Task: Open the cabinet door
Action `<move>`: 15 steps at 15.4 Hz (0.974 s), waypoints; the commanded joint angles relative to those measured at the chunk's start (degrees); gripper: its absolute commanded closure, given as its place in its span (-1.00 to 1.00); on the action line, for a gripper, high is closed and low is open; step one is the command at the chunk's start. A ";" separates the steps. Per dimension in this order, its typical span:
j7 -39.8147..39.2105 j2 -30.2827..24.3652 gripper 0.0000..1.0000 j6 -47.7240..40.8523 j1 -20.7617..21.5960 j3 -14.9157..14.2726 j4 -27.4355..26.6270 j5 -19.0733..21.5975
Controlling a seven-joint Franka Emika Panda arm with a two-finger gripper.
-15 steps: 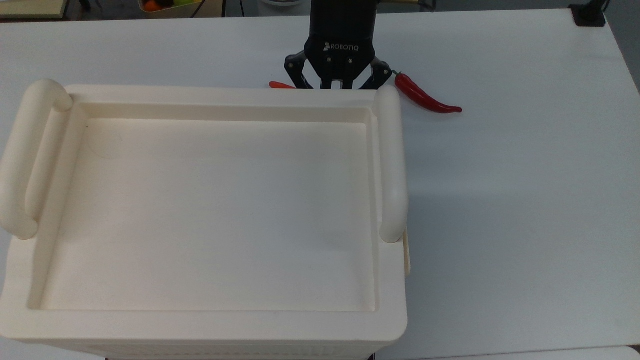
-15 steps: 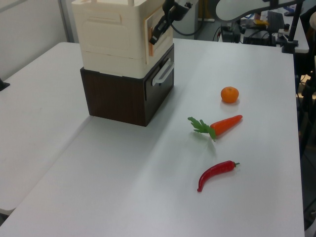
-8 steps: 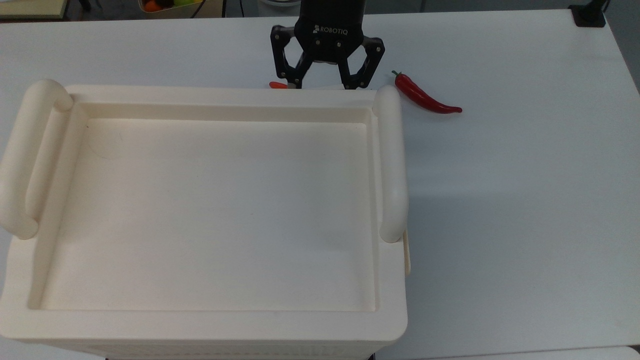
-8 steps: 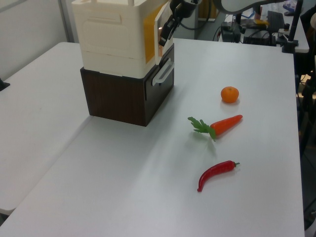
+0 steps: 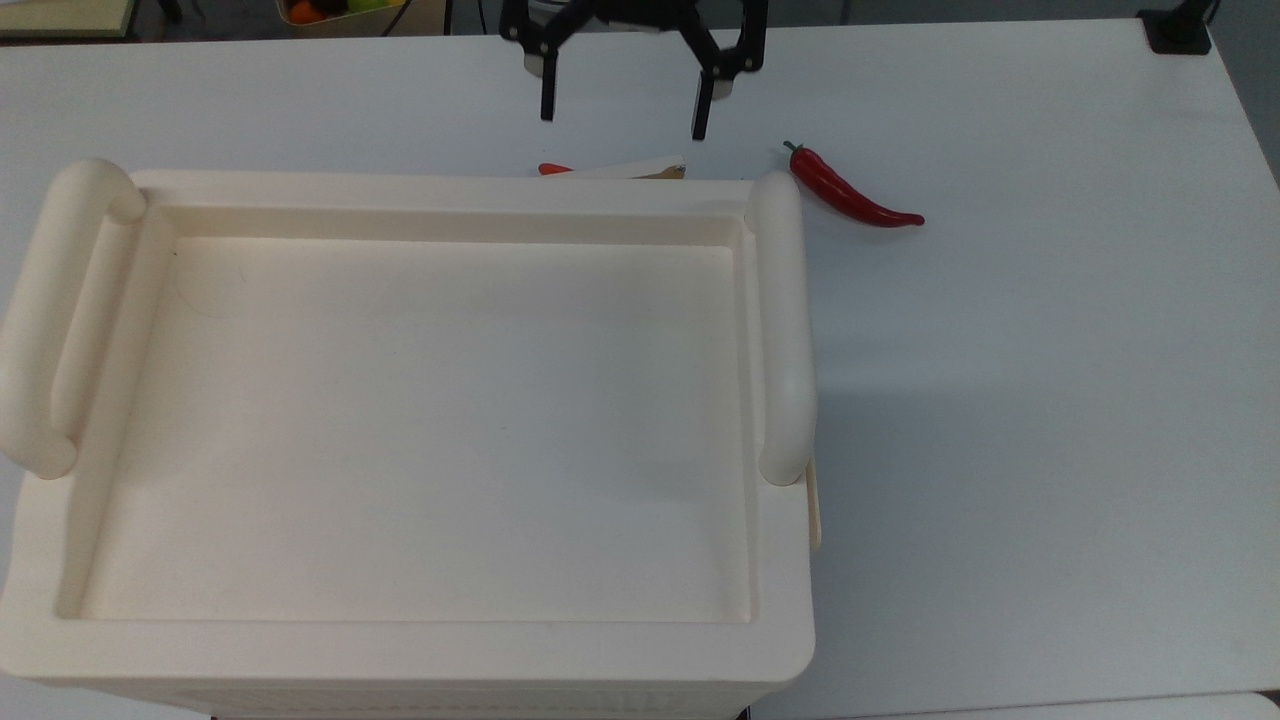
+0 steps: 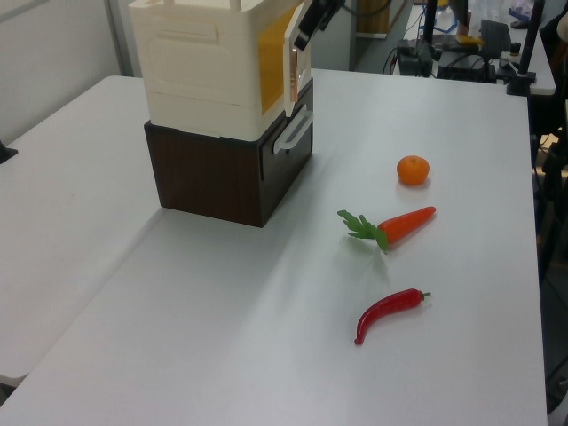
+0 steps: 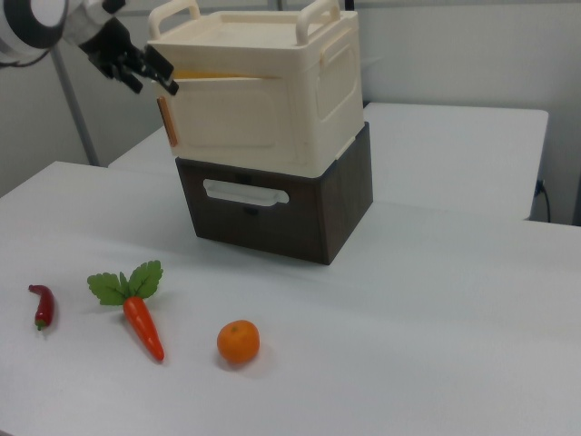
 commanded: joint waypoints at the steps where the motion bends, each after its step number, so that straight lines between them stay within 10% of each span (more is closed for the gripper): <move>1: 0.20 0.23 -1.00 4.05 0.32 -0.22 2.46 0.04; 8: -0.95 3.57 -1.00 15.24 0.85 0.13 0.98 0.22; 15: -4.44 0.24 -1.00 3.32 0.50 0.13 -0.70 0.21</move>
